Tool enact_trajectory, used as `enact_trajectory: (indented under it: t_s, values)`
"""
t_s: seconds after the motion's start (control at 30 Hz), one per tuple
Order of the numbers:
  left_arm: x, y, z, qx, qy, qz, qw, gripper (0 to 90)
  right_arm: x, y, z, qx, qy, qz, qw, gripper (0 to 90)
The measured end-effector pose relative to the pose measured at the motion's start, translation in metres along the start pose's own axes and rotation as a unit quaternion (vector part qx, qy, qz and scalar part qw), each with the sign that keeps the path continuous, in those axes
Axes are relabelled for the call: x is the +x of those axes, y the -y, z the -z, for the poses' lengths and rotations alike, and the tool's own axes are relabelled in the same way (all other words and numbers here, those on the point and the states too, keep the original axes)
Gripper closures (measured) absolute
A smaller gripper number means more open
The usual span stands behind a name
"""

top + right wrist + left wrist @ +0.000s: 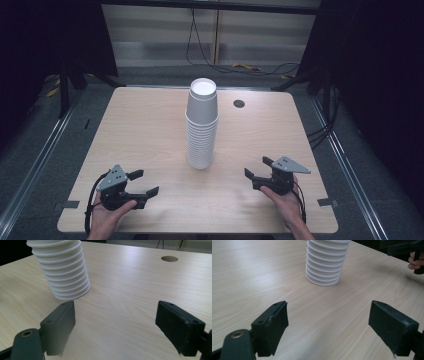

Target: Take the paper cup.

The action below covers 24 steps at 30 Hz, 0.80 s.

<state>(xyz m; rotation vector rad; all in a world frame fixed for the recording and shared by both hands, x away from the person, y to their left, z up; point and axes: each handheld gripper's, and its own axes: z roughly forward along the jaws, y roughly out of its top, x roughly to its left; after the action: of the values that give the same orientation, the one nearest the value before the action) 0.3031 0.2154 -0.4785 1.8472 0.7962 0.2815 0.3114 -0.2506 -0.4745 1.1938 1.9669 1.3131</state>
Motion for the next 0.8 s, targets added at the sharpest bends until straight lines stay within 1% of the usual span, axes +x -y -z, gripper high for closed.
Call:
enact_trajectory:
  t_s: [0.27,0.5,0.6,0.63,0.67,0.8]
  values:
    - [-0.0001,-0.0002,0.0003,-0.003,0.005,0.001,1.0,15.9,0.0013,-0.0019,0.0019,-0.006,-0.012,0.007,0.9999,15.1]
    - [0.001,0.0001,0.0001,-0.003,0.011,0.001,0.9999,15.7,0.0001,-0.0029,0.002,-0.008,-0.022,-0.001,0.9997,15.2]
    - [0.0004,0.0004,0.0002,-0.003,0.013,0.0,0.9999,15.7,0.0005,-0.0031,0.0018,-0.005,-0.028,0.003,0.9996,15.3]
    - [0.0001,0.0006,0.0005,-0.004,0.013,-0.002,0.9999,15.7,0.0015,-0.0037,0.002,-0.007,-0.034,0.0,0.9994,15.3]
    - [0.0,0.0007,0.0009,-0.003,0.014,-0.002,0.9999,15.7,0.0016,-0.004,0.002,-0.007,-0.036,0.001,0.9993,15.3]
    - [0.0001,0.0017,0.0021,-0.005,0.014,0.001,0.9999,15.7,0.0023,-0.0053,0.0012,-0.008,-0.044,0.002,0.999,15.5]
